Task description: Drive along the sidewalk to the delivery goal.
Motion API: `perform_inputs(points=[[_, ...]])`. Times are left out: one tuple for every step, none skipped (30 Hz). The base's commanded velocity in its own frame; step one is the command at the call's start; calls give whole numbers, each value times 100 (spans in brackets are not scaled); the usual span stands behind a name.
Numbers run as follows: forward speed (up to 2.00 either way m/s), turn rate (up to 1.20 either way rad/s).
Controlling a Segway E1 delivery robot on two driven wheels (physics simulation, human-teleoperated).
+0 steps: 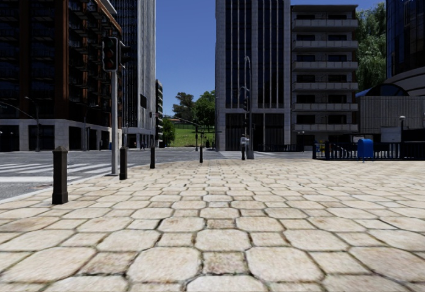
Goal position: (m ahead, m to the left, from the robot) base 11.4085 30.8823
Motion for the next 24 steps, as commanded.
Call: perform_inputs(points=[[200,0],[200,0],[200,0],[200,0],[200,0],[200,0],[200,0],[200,0],[200,0],[200,0],[200,0],[200,0],[200,0],[200,0],[200,0],[200,0],[200,0],[200,0],[200,0],[200,0],[200,0],[200,0],[200,0],[200,0]])
